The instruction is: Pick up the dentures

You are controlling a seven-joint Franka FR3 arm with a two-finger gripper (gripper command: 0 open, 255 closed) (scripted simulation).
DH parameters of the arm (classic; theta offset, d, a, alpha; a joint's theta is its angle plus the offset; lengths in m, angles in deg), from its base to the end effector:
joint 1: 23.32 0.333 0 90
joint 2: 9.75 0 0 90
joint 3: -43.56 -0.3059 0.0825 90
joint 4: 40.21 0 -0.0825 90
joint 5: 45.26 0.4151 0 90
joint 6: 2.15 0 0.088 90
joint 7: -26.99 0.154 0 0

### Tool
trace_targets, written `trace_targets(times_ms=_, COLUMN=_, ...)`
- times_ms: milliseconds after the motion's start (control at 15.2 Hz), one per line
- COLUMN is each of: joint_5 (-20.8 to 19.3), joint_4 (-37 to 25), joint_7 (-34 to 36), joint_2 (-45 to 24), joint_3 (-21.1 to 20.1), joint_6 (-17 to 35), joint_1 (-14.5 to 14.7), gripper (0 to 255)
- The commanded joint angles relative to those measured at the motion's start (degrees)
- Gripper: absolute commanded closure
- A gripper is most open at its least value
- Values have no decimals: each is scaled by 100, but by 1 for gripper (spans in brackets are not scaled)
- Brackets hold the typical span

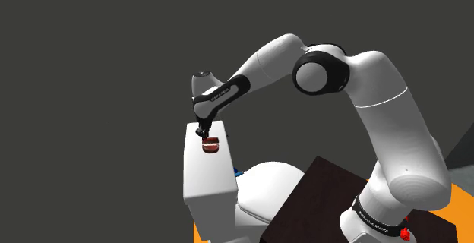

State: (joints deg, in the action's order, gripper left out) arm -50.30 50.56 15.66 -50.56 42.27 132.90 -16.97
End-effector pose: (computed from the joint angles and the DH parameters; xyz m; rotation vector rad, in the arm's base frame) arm 0.7192 0.0911 0.1486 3.0316 0.5918 0.0917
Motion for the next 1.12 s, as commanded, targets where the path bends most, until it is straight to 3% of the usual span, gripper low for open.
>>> trace_targets(times_ms=0, joint_5=2, joint_4=28, joint_7=-9, joint_2=77, joint_3=8, joint_6=-114, joint_1=-14, gripper=255)
trace_targets(times_ms=264, joint_5=8, joint_4=11, joint_7=-13, joint_2=172, joint_3=2, joint_6=-217, joint_1=-12, gripper=255)
trace_targets(times_ms=330, joint_5=8, joint_4=11, joint_7=-13, joint_2=172, joint_3=2, joint_6=-217, joint_1=-12, gripper=0)
trace_targets(times_ms=462, joint_5=347, joint_4=-870, joint_7=-1038, joint_2=-464, joint_3=-418, joint_6=-1175, joint_1=-416, gripper=0)
trace_targets(times_ms=1056, joint_5=319, joint_4=-922, joint_7=-1038, joint_2=-851, joint_3=-406, joint_6=-840, joint_1=-407, gripper=0)
